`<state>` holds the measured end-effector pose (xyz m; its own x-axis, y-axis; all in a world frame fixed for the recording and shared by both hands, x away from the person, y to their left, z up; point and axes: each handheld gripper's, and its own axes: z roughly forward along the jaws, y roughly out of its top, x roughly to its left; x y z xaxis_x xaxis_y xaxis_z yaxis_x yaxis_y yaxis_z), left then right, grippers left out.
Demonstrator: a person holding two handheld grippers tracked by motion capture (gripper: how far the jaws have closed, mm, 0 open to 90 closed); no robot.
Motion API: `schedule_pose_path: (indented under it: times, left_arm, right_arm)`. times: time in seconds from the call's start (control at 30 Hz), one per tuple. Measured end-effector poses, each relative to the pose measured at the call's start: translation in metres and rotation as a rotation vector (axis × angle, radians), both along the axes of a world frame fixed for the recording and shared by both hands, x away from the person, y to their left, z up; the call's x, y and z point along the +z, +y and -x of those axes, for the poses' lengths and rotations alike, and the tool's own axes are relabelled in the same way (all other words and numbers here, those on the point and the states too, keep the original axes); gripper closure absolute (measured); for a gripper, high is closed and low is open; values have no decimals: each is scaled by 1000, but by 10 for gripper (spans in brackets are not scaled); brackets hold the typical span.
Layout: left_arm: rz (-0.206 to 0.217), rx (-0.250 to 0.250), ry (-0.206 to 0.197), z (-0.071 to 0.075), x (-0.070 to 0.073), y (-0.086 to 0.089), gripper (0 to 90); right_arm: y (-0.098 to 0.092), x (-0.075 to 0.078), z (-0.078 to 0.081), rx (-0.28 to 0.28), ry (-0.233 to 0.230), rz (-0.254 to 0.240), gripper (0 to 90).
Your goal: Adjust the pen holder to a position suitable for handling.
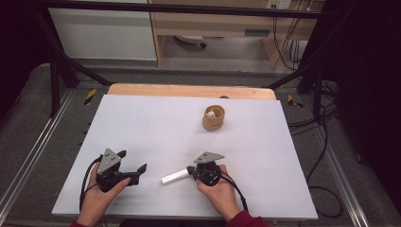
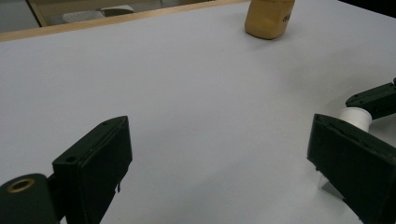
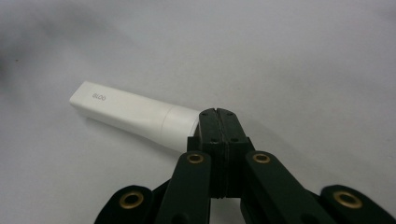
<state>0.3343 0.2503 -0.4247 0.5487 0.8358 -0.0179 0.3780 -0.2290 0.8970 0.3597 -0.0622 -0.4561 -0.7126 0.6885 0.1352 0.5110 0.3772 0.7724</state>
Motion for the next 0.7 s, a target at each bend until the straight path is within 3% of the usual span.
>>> schedule_pose_path:
  times: [0.23,0.47,0.63,0.7]
  left_arm:
    - [6,-17,-6,2,1,-2,71]
    - [0,-32,-10,3,1,-5,69]
    - [-1,-44,-13,4,1,-8,68]
    - [-5,-53,-13,5,1,-9,68]
  right_arm:
    - [2,1,2,10,-20,3,900]
    - [-20,10,1,-32,-52,-39,900]
    - [-34,16,1,-54,-76,-57,822]
    - [-45,21,0,-63,-98,-56,724]
